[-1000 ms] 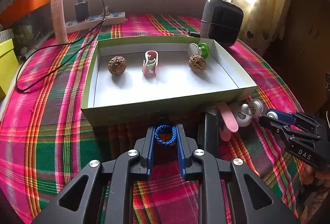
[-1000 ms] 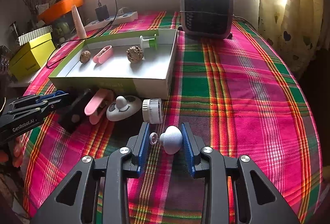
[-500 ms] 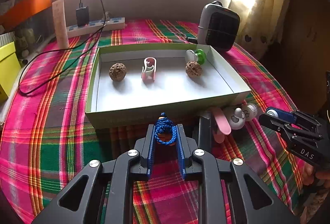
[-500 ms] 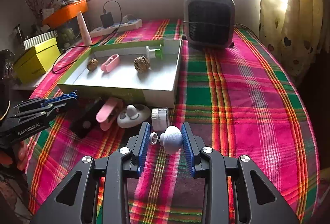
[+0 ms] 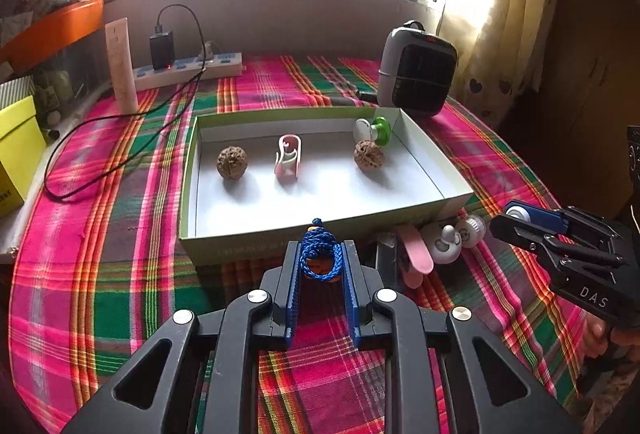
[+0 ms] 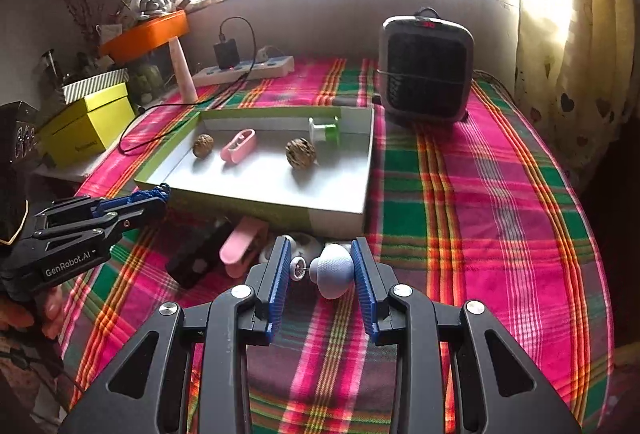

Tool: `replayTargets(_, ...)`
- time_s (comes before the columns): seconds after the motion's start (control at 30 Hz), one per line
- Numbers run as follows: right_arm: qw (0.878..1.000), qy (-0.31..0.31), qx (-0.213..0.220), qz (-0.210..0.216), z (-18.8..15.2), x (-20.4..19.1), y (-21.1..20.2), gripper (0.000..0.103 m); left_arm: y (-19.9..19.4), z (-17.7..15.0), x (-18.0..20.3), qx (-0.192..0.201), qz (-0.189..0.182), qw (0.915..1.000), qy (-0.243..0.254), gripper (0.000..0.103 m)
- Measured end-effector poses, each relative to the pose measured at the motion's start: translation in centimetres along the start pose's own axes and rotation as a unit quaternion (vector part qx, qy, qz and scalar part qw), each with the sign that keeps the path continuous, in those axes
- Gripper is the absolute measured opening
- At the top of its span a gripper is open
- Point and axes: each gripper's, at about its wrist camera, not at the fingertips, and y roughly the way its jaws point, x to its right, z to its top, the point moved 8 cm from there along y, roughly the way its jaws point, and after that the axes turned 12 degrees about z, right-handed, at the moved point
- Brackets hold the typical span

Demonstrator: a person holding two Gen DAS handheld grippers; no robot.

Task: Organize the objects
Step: 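Place the blue cord in the tray with the left gripper while the right places the knob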

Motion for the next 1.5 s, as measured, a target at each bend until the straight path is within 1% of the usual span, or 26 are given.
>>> replayTargets(0.33, 1.0, -0.022, 0.009, 0.013, 2.3, -1.6, 0.8, 0.032, -0.5, 1.3, -1.0, 0.011, 0.007, 0.9999, -0.003, 0.018)
replayTargets(0.6, 0.999, -0.034, -0.002, 0.033, 3.8, -2.9, 3.2, 0.032, 0.3, 2.2, -2.1, 0.014, 0.019, 0.9997, -0.005, 0.018)
replayTargets(1.0, 0.997, -0.053, -0.039, 0.045, 6.0, -3.8, 8.5, 0.032, 3.0, 3.1, -3.6, -0.001, 0.027, 0.9994, -0.021, 0.018)
replayTargets(1.27, 0.994, -0.063, -0.067, 0.056, 6.6, -4.1, 11.4, 0.032, 4.8, 3.0, -4.1, -0.015, 0.031, 0.9992, -0.02, 0.018)
replayTargets(1.43, 0.992, -0.065, -0.081, 0.07, 6.6, -4.2, 12.6, 0.032, 5.5, 3.1, -4.1, -0.018, 0.03, 0.9992, -0.02, 0.018)
replayTargets(1.5, 0.992, -0.067, -0.086, 0.067, 6.7, -4.1, 13.1, 0.032, 6.0, 3.1, -4.2, -0.022, 0.03, 0.9991, -0.02, 0.018)
